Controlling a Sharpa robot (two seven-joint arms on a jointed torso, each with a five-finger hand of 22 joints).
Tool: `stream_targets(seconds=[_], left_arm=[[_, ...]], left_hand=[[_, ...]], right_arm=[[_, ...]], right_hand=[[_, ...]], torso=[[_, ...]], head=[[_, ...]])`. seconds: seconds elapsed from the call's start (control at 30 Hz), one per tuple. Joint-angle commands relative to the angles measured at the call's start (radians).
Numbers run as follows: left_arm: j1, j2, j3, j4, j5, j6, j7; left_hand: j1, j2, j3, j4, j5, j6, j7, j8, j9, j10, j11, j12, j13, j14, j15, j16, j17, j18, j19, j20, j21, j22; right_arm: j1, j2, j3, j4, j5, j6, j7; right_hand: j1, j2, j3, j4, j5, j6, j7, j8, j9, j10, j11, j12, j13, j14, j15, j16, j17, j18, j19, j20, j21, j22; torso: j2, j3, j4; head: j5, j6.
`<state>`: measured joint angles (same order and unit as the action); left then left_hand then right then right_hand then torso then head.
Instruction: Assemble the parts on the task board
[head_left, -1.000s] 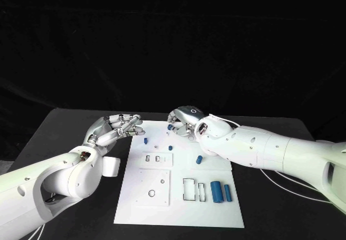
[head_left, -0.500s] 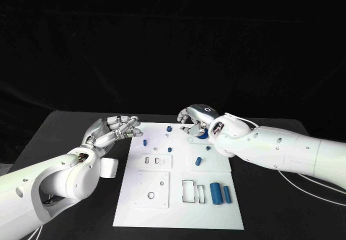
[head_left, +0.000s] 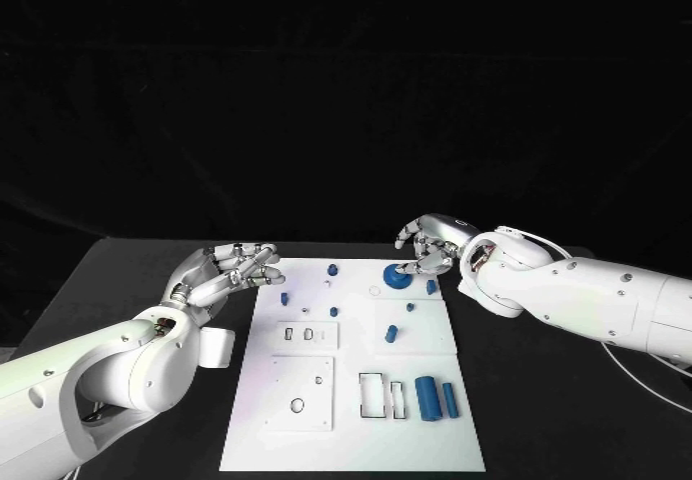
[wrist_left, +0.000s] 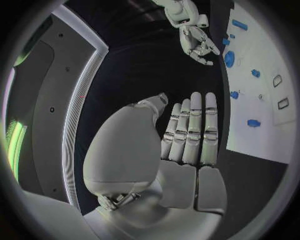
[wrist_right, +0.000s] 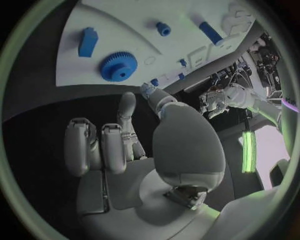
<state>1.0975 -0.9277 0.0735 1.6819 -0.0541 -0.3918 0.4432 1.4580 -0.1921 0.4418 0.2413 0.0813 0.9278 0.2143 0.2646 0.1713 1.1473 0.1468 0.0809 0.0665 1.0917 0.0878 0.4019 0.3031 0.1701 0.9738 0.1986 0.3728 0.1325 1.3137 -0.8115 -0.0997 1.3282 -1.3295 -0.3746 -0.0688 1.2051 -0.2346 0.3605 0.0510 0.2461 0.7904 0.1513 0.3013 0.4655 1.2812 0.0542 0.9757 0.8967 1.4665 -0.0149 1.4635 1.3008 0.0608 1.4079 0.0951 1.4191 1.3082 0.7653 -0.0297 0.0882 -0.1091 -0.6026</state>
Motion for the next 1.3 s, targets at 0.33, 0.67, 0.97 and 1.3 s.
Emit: stream_targets(seconds=[0.33, 0.67, 0.97, 1.3], left_arm=[[0.001, 0.001, 0.001, 0.001, 0.004, 0.027, 0.007], [0.001, 0.001, 0.001, 0.000, 0.004, 0.025, 0.004], [0.001, 0.002, 0.001, 0.000, 0.004, 0.021, 0.002], [0.001, 0.003, 0.001, -0.001, 0.004, 0.020, 0.001]], left_hand=[[0.007, -0.002, 0.005, -0.001, -0.006, -0.009, 0.000, -0.006, -0.001, -0.002, 0.002, -0.006, 0.000, -0.006, 0.003, 0.003, 0.001, 0.012, 0.002, 0.000, 0.005, -0.002], [0.007, -0.002, 0.005, -0.001, -0.006, -0.009, 0.000, -0.006, -0.001, -0.002, 0.002, -0.006, 0.000, -0.006, 0.003, 0.003, 0.001, 0.012, 0.002, 0.000, 0.005, -0.002], [0.006, -0.002, 0.006, -0.003, -0.006, -0.010, 0.001, -0.007, -0.001, -0.001, 0.002, -0.008, 0.000, -0.006, 0.003, 0.004, 0.003, 0.012, 0.003, 0.000, 0.005, -0.001], [0.005, -0.001, 0.008, -0.003, -0.006, -0.011, 0.001, -0.007, -0.001, -0.002, 0.002, -0.009, 0.000, -0.005, 0.003, 0.005, 0.004, 0.012, 0.003, 0.000, 0.006, -0.001]], right_arm=[[-0.014, 0.013, 0.000, -0.031, 0.047, 0.093, -0.042], [-0.021, 0.034, -0.002, -0.053, 0.037, 0.089, -0.045], [-0.024, 0.051, -0.004, -0.076, 0.029, 0.107, -0.037], [-0.033, 0.061, -0.005, -0.088, 0.031, 0.134, -0.031]], right_hand=[[0.029, 0.025, -0.046, 0.043, 0.009, -0.053, 0.010, 0.038, 0.025, 0.045, 0.021, 0.259, 0.279, 0.073, 0.018, 0.049, 0.110, -0.009, 0.017, 0.015, 0.016, 0.058], [0.037, 0.028, -0.056, 0.056, 0.021, -0.058, 0.013, 0.050, 0.030, 0.075, 0.024, 0.319, 0.343, 0.077, 0.021, 0.060, 0.134, -0.011, 0.021, 0.018, 0.019, 0.066], [0.041, 0.036, -0.057, 0.064, 0.024, -0.056, 0.013, 0.057, 0.032, 0.086, 0.025, 0.343, 0.369, 0.078, 0.022, 0.063, 0.140, -0.011, 0.022, 0.019, 0.020, 0.069], [0.049, 0.042, -0.052, 0.065, 0.028, -0.049, 0.012, 0.064, 0.033, 0.089, 0.024, 0.351, 0.378, 0.078, 0.021, 0.064, 0.142, -0.011, 0.021, 0.019, 0.019, 0.068]], torso=[[0.000, -0.0029, 0.0008], [0.000, -0.0036, 0.0035], [0.001, -0.0027, 0.0017], [0.000, -0.0015, 0.0008]], head=[[-0.007, -0.012], [-0.005, -0.018], [0.002, -0.027], [0.004, -0.038]])
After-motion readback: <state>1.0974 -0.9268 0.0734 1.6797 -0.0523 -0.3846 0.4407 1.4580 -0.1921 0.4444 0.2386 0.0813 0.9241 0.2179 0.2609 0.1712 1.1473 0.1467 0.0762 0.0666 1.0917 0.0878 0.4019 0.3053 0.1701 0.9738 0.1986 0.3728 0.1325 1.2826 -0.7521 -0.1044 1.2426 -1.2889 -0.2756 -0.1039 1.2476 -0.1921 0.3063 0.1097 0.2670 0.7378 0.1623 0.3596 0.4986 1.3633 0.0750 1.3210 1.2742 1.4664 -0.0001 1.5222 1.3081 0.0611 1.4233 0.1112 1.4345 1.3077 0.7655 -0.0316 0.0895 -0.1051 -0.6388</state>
